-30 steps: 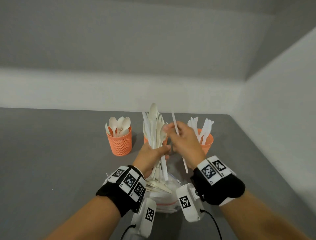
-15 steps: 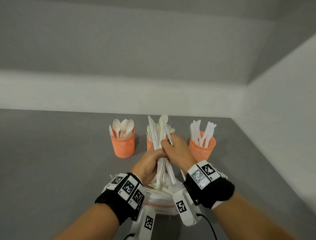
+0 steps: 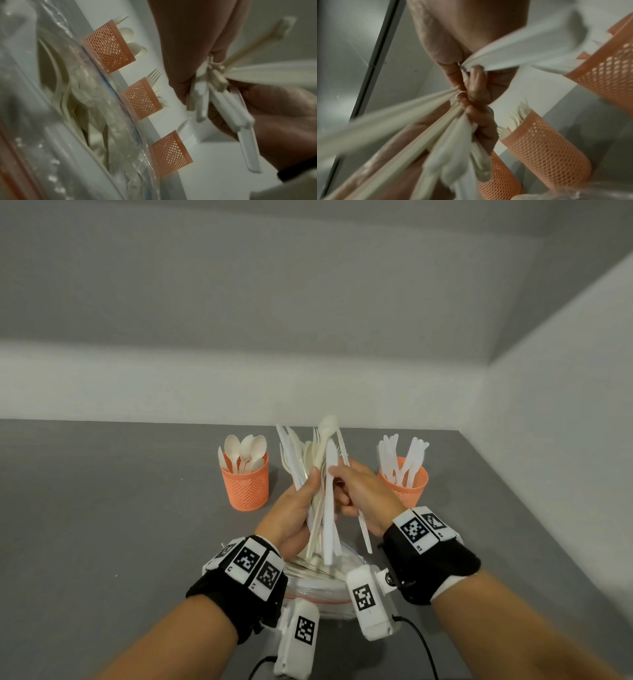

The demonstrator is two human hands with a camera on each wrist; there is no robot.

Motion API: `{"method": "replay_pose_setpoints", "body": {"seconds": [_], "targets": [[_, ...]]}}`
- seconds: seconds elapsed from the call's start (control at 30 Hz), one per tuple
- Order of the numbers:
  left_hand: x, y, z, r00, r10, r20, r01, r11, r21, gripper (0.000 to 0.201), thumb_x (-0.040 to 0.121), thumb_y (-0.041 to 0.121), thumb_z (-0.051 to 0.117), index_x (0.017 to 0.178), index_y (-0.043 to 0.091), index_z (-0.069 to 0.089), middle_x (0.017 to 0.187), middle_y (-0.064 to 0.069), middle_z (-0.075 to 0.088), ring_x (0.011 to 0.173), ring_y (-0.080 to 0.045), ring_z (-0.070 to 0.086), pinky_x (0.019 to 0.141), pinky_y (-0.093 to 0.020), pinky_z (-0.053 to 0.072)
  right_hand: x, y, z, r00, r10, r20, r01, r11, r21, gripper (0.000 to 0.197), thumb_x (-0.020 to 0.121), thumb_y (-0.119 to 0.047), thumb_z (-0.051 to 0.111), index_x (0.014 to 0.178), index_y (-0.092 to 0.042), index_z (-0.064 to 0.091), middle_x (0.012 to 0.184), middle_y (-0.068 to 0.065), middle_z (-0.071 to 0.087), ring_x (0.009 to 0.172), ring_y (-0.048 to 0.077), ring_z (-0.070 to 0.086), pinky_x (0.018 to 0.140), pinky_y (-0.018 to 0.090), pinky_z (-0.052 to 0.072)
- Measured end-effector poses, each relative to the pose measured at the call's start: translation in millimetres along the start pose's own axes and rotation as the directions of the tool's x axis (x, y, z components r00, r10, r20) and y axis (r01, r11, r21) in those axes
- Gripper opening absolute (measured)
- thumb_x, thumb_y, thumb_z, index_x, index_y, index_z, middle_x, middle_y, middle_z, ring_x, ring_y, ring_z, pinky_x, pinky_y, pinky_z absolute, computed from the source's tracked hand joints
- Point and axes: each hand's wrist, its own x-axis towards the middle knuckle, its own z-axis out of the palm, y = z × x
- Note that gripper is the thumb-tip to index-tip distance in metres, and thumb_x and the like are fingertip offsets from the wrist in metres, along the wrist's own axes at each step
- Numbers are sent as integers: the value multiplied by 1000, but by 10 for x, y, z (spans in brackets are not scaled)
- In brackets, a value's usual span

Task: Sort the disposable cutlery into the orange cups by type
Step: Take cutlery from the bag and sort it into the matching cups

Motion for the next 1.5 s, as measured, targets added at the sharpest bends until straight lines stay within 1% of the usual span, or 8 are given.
{"method": "replay_pose_setpoints", "body": {"seconds": [0.17, 0.27, 0.47, 0.7, 1.0, 1.23, 1.4, 1.5], "targets": [[20, -6, -22, 999, -29, -16, 30, 998, 47, 27, 92, 16, 52, 112, 1, 62, 94, -22, 68, 81, -27, 69, 80, -36, 58, 13, 1, -54, 999, 31, -18, -33, 993, -114, 20, 95, -11, 34, 82, -16, 48, 54, 0, 54, 46, 9, 54, 44, 20, 47], [15, 49, -10, 998, -58, 18, 55, 991, 124, 12, 90, 7, 53, 92, 0, 63, 66, -7, 65, 61, -15, 62, 72, -28, 51, 20, 3, -109, 1000, -5, -1, 4, 970, -242, 15, 95, -13, 29, 93, -13, 44, 52, 0, 52, 45, 12, 54, 46, 23, 46], [26, 112, 5, 995, -82, -57, 91, 979, 180, 13, 84, -1, 53, 75, 1, 62, 65, -15, 55, 70, -29, 54, 84, -39, 45, 12, 59, -150, 992, -126, 4, 120, 934, -337, 18, 100, -26, 34, 117, -26, 41, 59, -3, 50, 42, 9, 48, 39, 19, 40], [149, 134, -26, 978, -32, -205, 36, 999, 17, 3, 85, -1, 59, 85, 1, 61, 47, 0, 56, 44, -9, 57, 47, -21, 51, -48, 275, -230, 994, -86, -67, 71, 977, -200, 7, 88, -19, 61, 88, -13, 58, 46, -11, 45, 34, 3, 32, 35, 17, 26], [214, 189, -94, 967, -155, -203, 146, 987, -61, 17, 82, 1, 53, 95, 1, 63, 93, -19, 65, 87, -31, 66, 81, -45, 54, -42, 303, -259, 994, -6, 111, 46, 932, -361, 12, 87, -12, 60, 97, -16, 63, 65, -8, 56, 37, -3, 46, 40, 11, 33], [189, 216, -100, 981, -101, -164, 90, 993, -72, 23, 84, -7, 48, 92, 4, 67, 81, -11, 71, 74, -22, 71, 78, -39, 58, -7, 359, -465, 986, 136, 100, -91, 926, -366, 15, 89, -11, 51, 84, -23, 57, 65, -2, 60, 45, 4, 38, 43, 15, 25], [181, 196, 25, 985, -62, -160, 67, 997, 25, 26, 84, -8, 47, 103, -2, 64, 98, -20, 69, 90, -30, 67, 89, -44, 50, 26, 359, -341, 990, -68, 127, 113, 914, -389, 18, 97, -30, 44, 107, -28, 58, 71, -15, 60, 57, -8, 58, 57, 5, 41], [203, 215, 18, 978, -61, -200, 58, 998, -19, 19, 84, -10, 48, 93, -3, 64, 82, -17, 72, 75, -25, 71, 77, -38, 56, 60, 402, -383, 993, -76, 85, 105, 902, -419, 22, 98, -35, 37, 87, -33, 55, 61, -9, 50, 50, 5, 48, 55, 15, 41]]}}
